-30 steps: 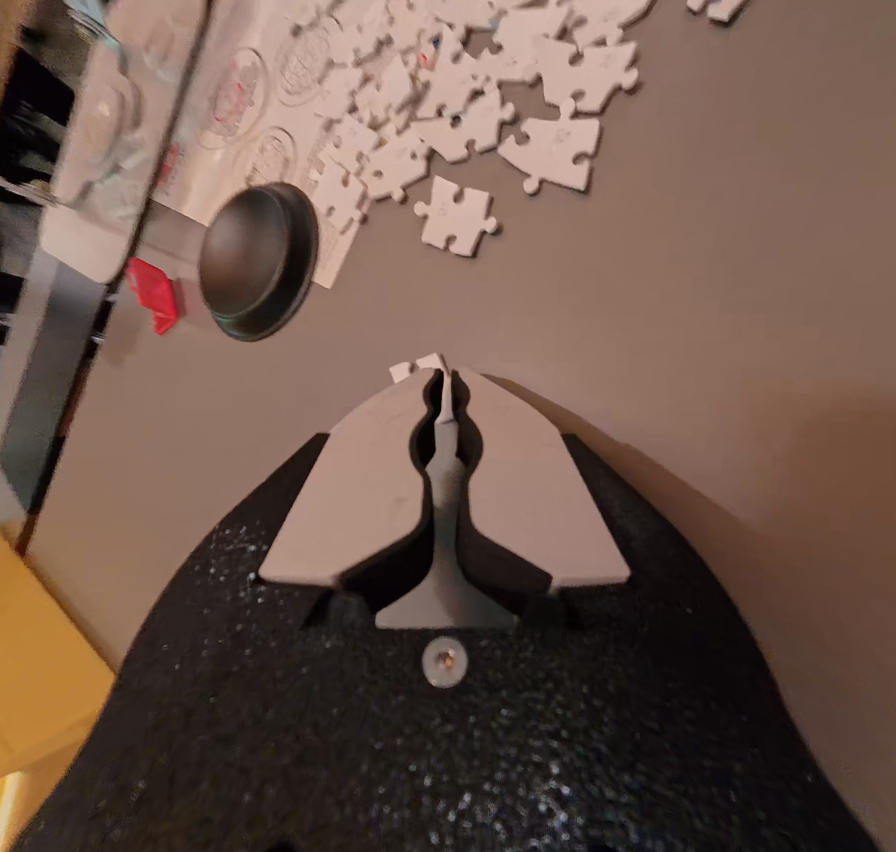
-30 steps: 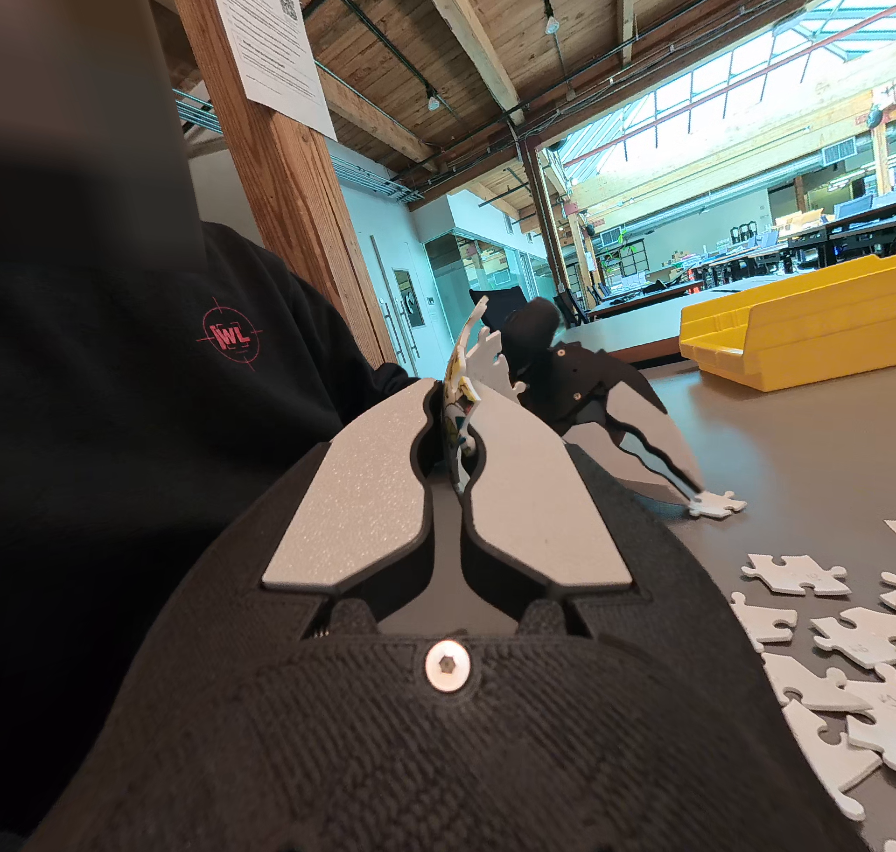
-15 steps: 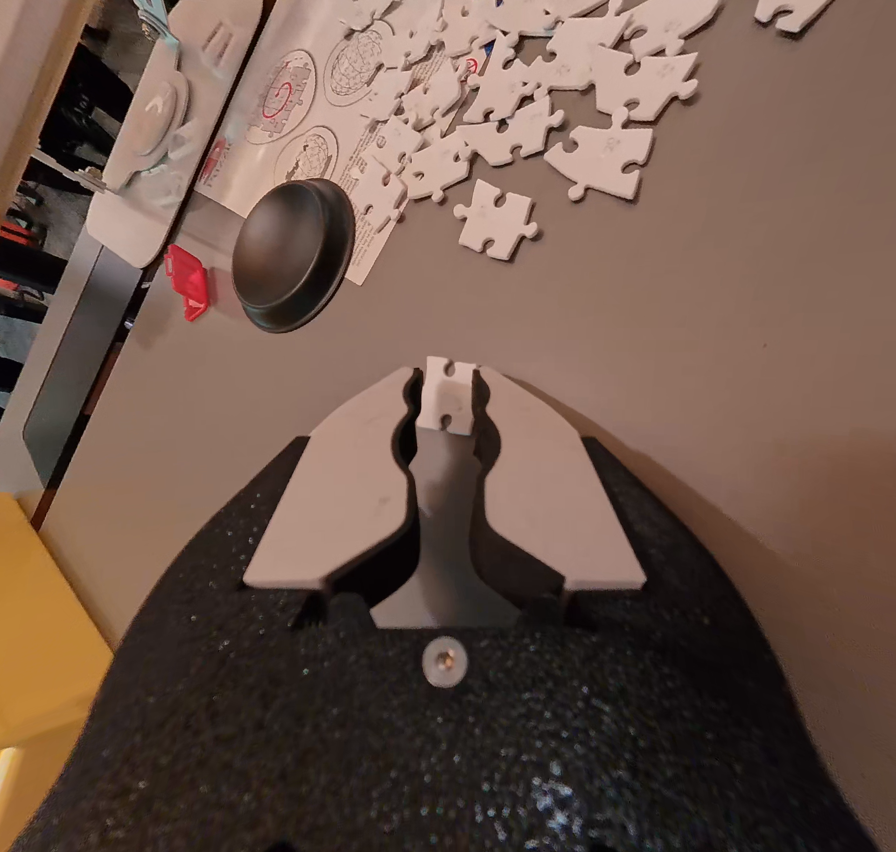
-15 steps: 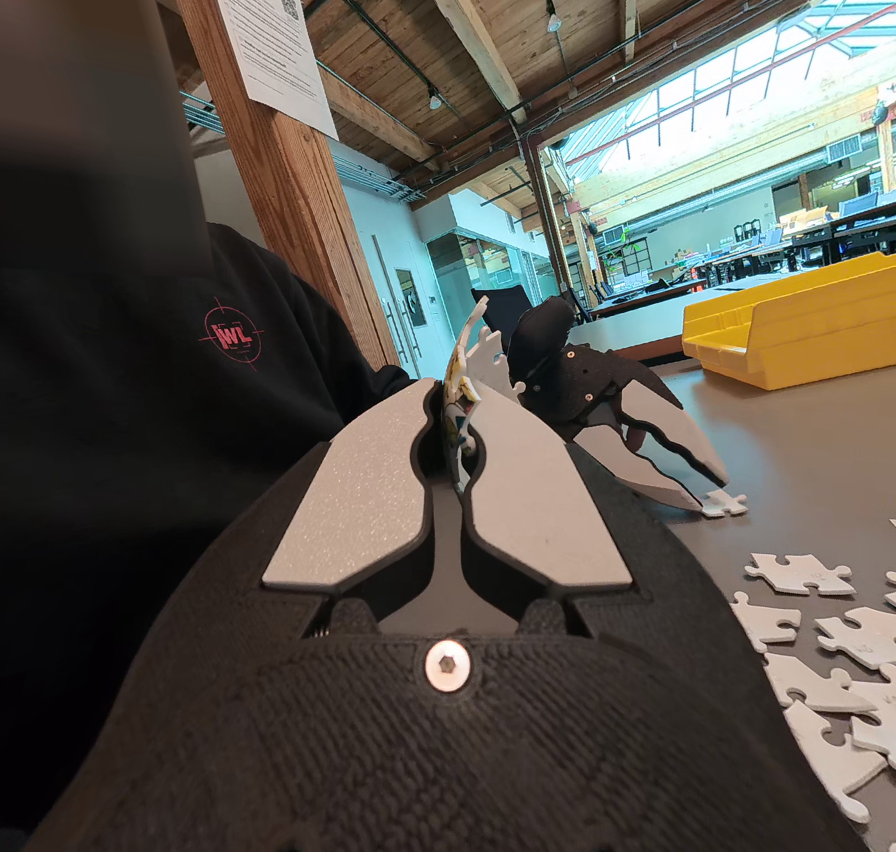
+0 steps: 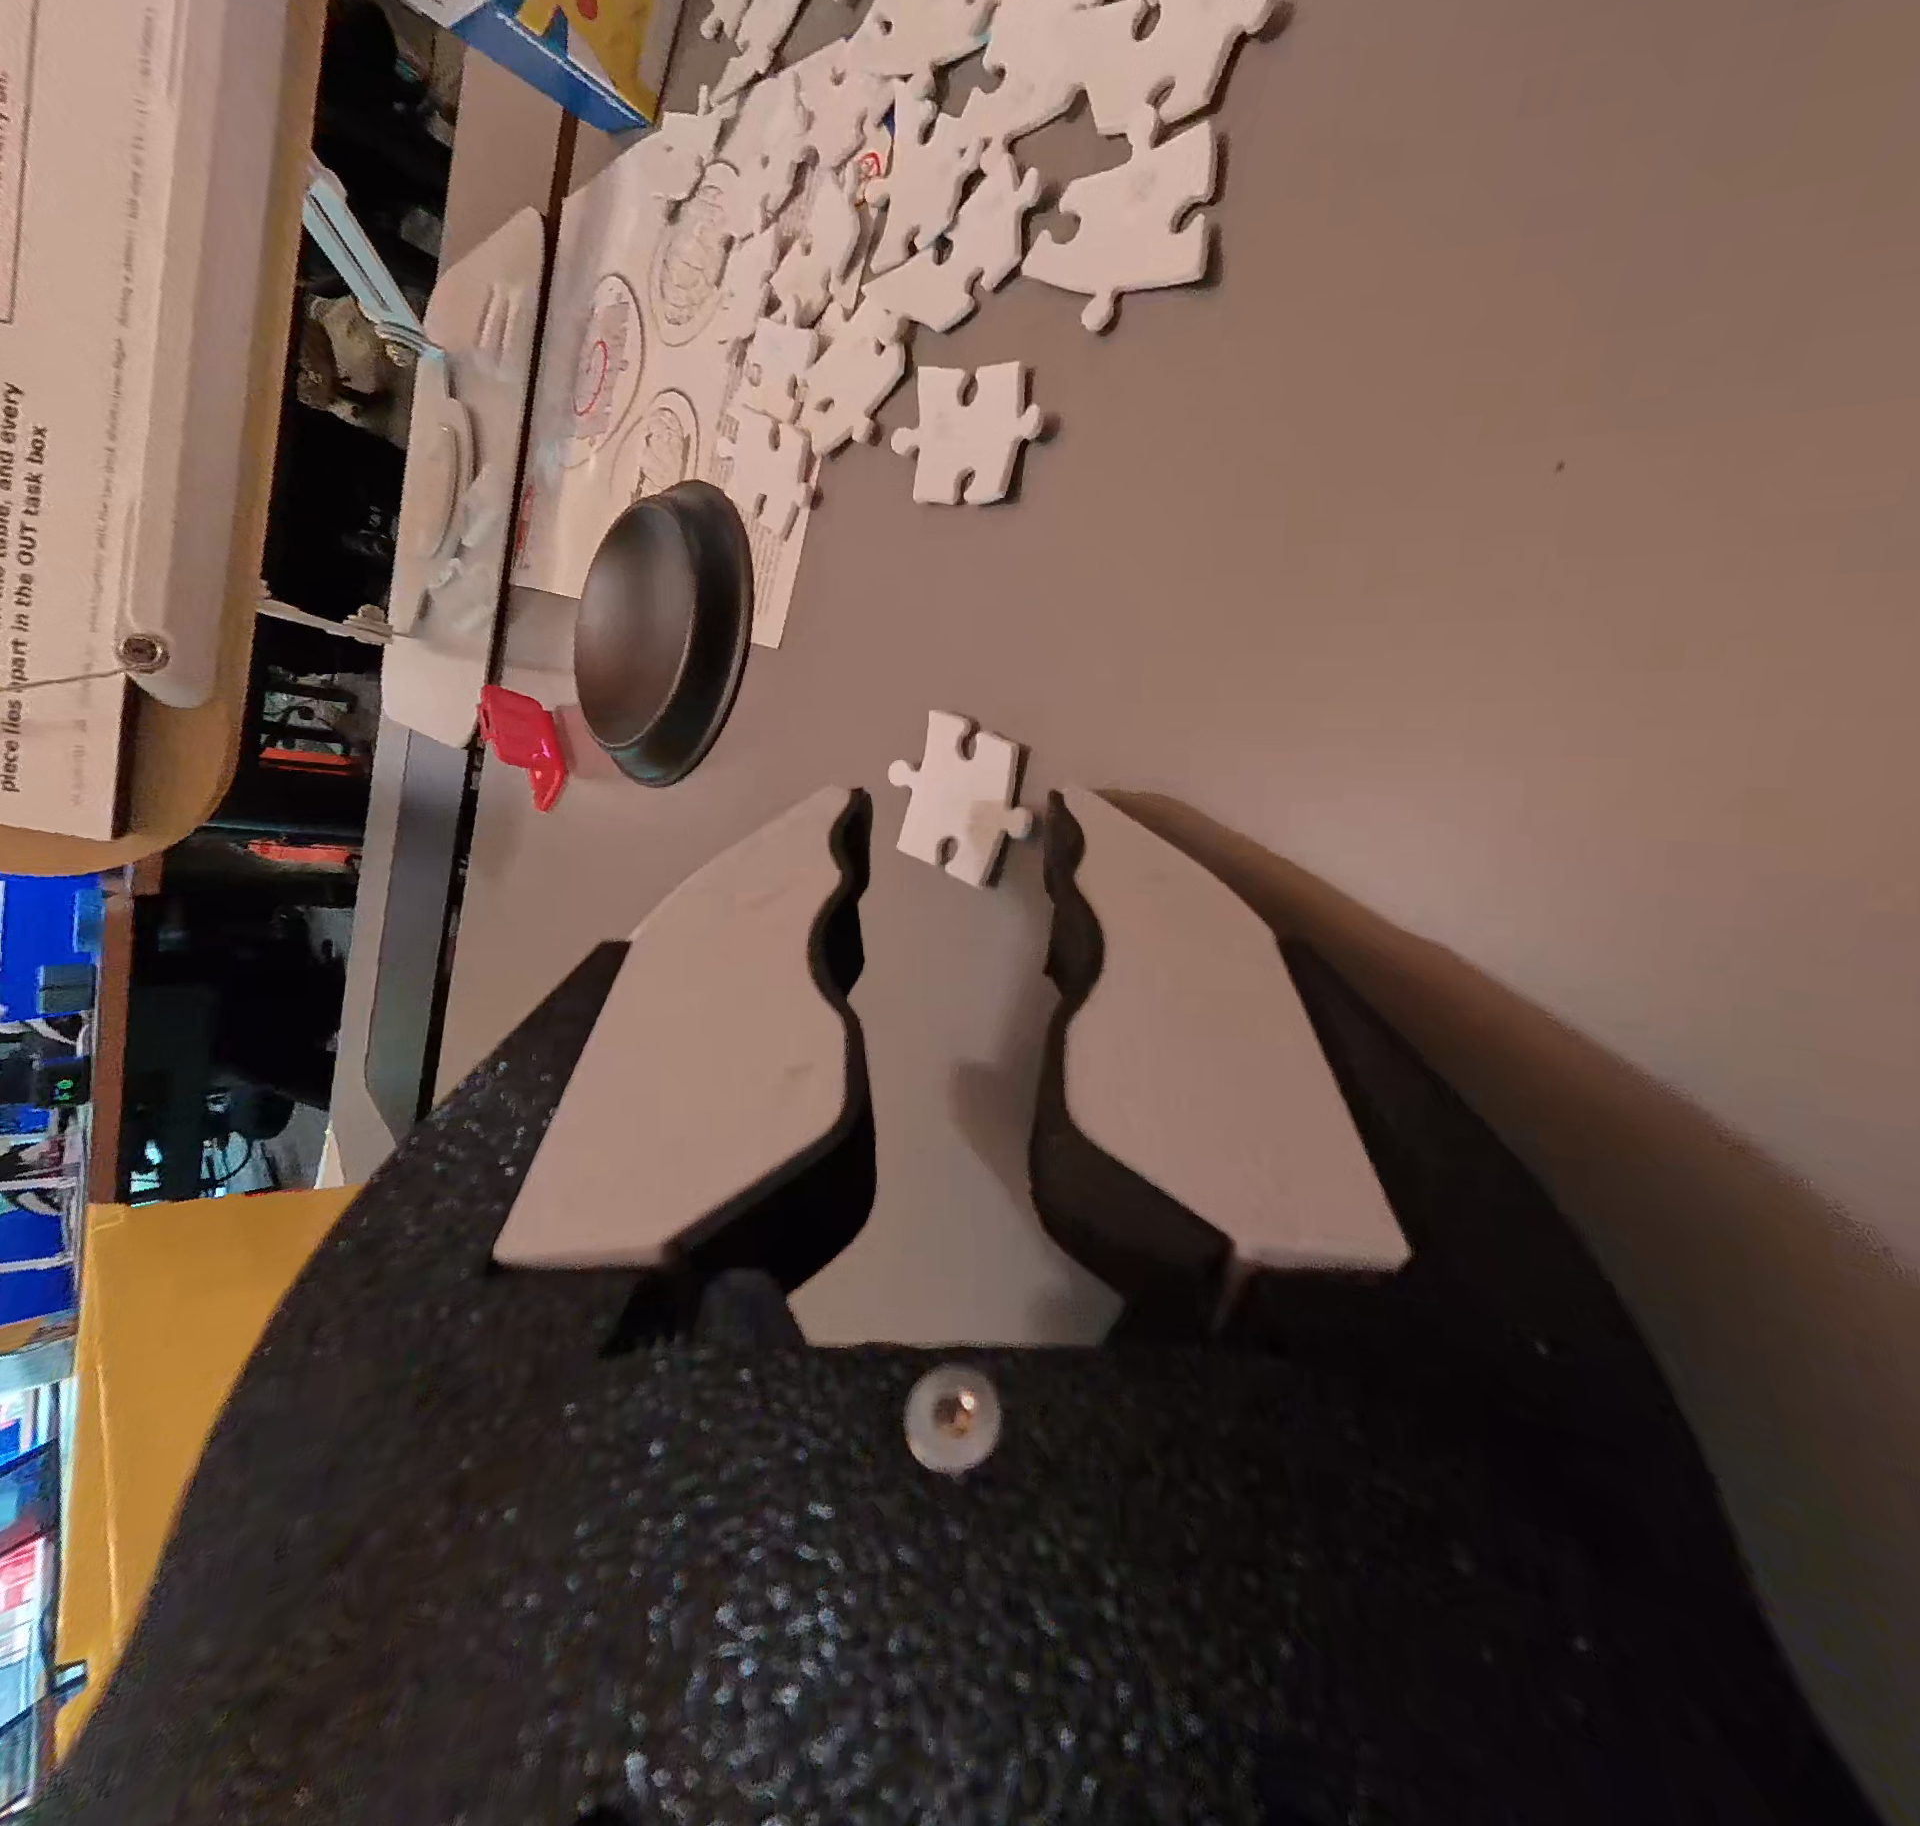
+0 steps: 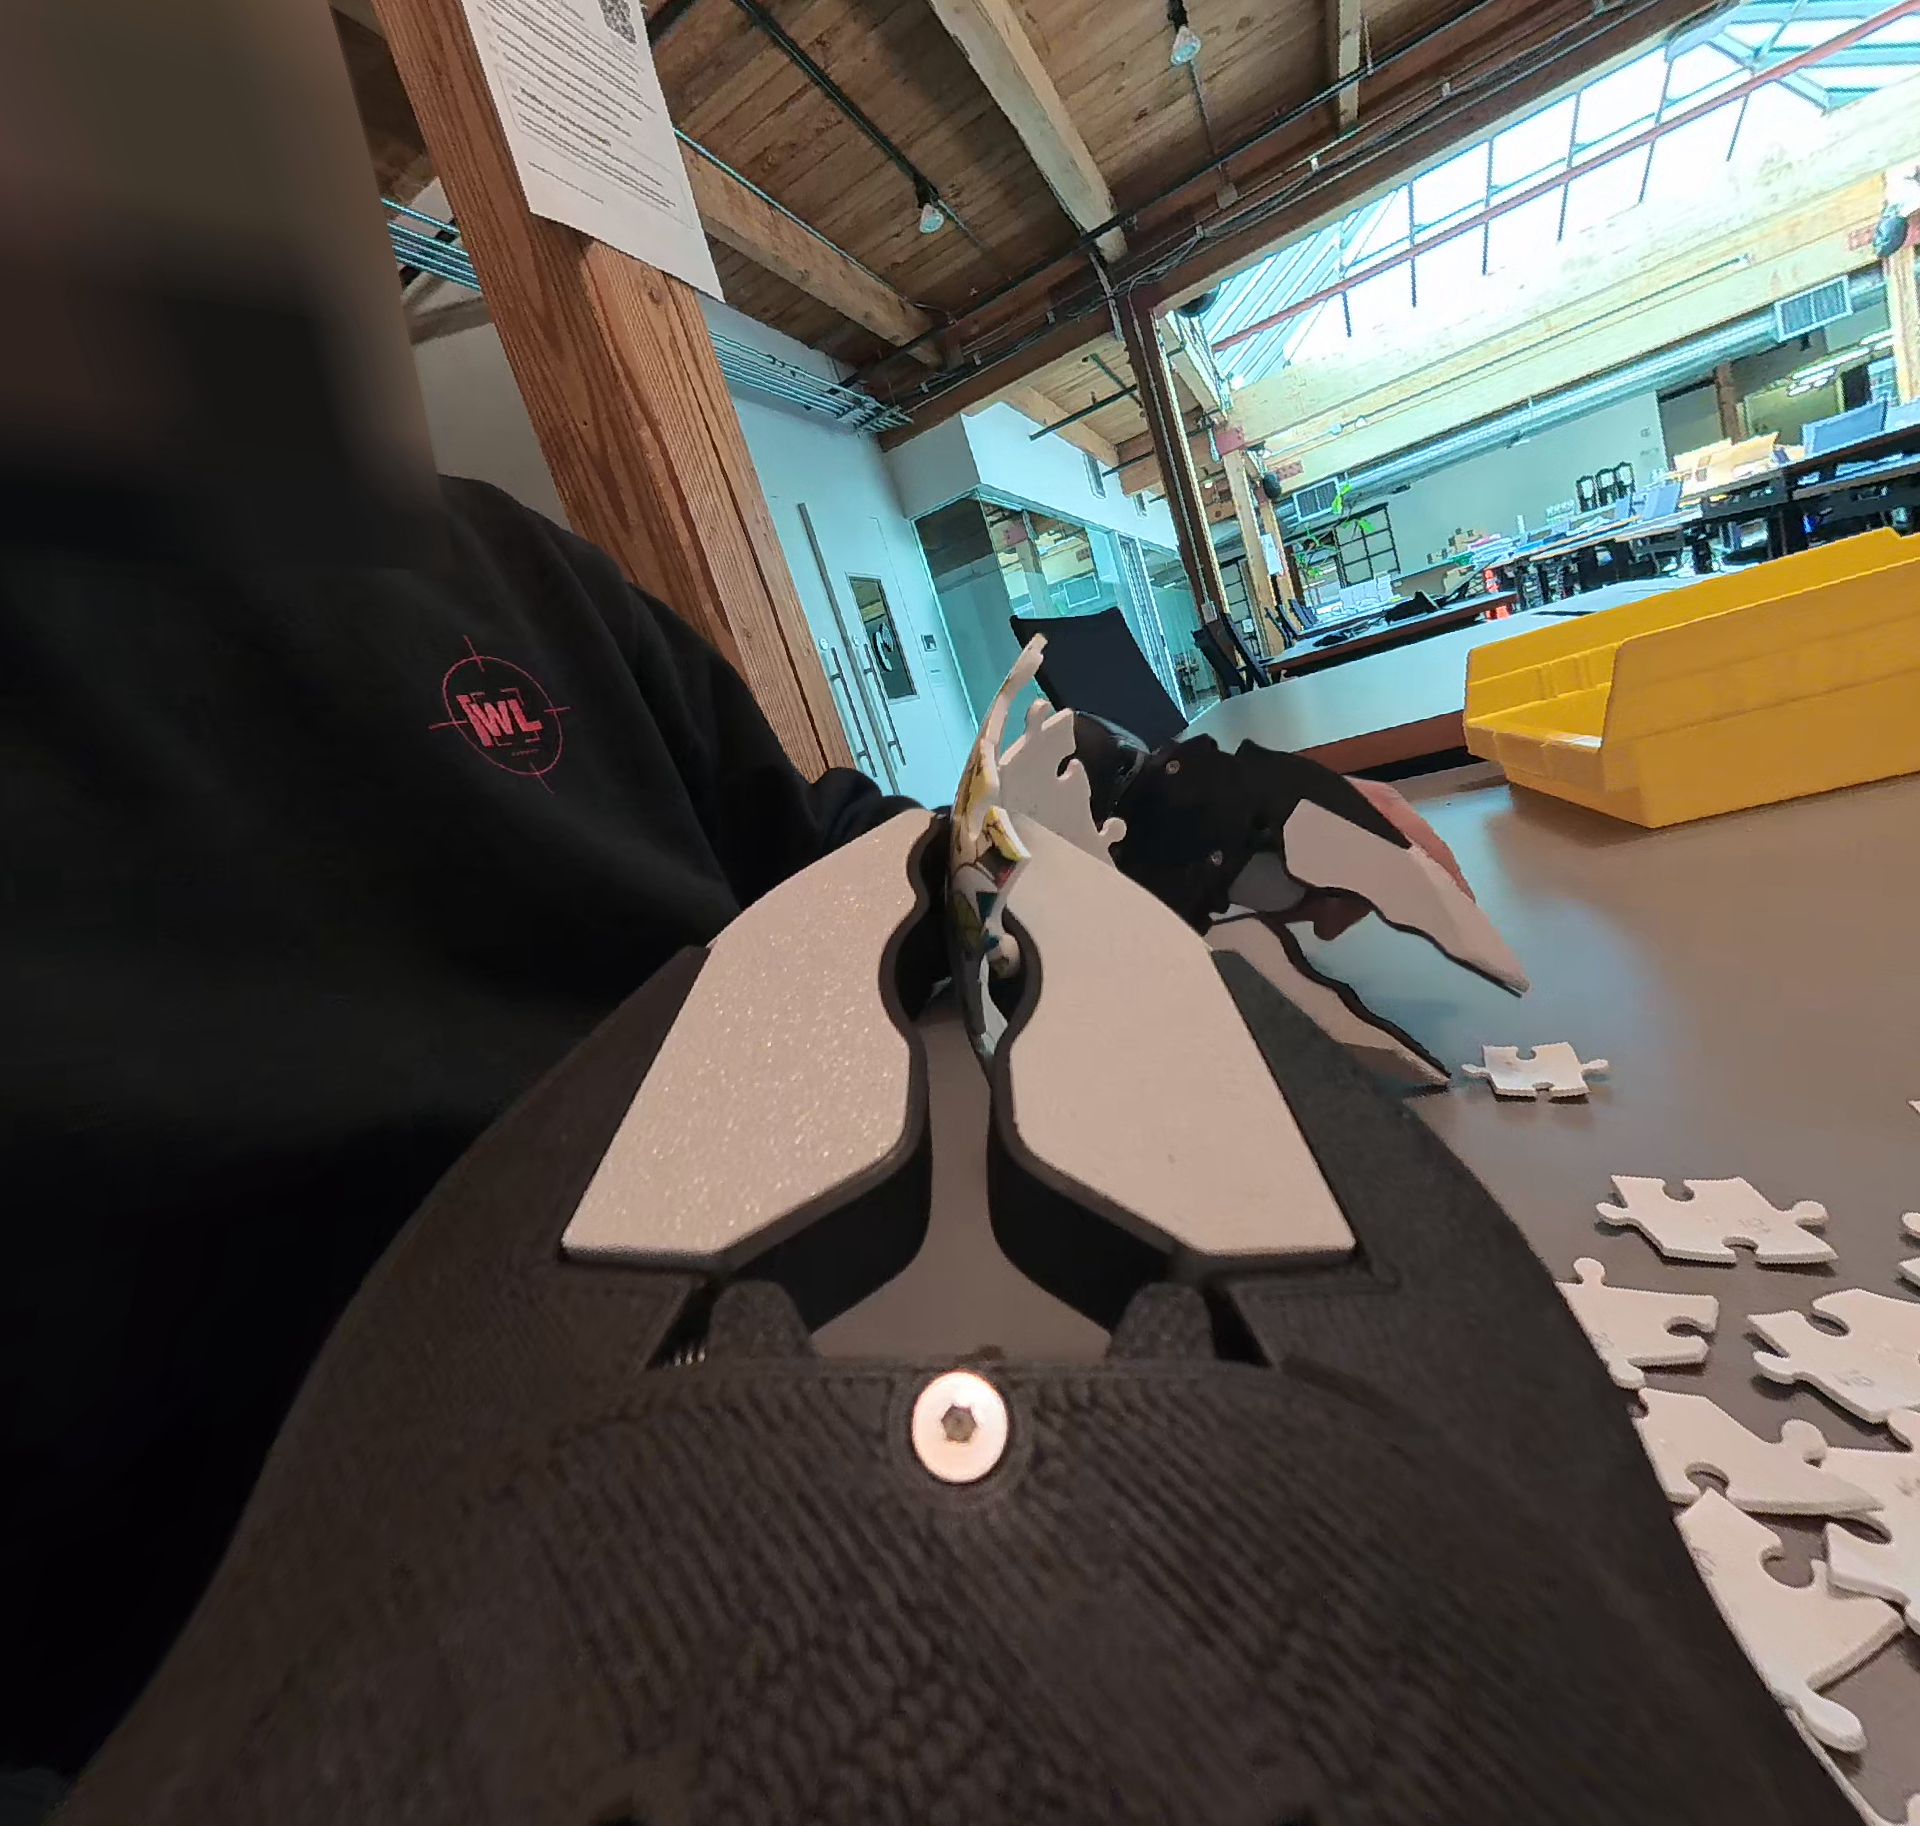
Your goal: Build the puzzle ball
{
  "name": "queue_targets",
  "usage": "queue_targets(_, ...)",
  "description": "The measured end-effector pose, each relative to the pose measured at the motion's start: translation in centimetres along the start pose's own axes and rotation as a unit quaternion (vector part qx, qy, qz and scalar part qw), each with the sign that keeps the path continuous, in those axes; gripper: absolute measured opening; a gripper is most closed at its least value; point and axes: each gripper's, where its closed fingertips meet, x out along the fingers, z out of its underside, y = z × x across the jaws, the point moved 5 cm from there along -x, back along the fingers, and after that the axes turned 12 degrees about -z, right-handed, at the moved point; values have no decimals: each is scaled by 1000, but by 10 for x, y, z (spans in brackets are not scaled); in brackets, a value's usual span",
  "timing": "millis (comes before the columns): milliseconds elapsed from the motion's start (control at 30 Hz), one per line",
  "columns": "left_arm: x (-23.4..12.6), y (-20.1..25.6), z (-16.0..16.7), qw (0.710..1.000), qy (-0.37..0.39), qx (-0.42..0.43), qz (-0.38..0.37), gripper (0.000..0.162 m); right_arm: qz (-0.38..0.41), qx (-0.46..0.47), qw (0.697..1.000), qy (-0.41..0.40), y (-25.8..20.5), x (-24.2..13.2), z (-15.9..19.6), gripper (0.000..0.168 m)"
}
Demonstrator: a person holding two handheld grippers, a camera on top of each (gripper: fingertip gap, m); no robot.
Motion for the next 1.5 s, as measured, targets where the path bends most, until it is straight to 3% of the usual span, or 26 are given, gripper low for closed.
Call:
queue_targets(467, 3, -3, 0, 988, -5, 152, -11, 29, 0, 0, 1000, 1, 0, 0, 0, 5)
queue_targets(800, 11, -2, 1, 976, -10, 217, -8, 17, 1, 0, 1000, 1, 0, -1, -1, 5)
queue_targets(967, 14, 2, 2, 973, -14, 229, 6, 1, 1, 1, 1000, 1, 0, -1, 0, 5)
queue_targets(1233, 15, 1, 2, 979, -13, 203, 18, 0, 0, 3, 1000, 3, 0, -1, 0, 5)
queue_targets(1500, 2, -13, -9, 995, 16, 94, 20, 0, 1, 4, 1000, 5, 1, -2, 0, 5)
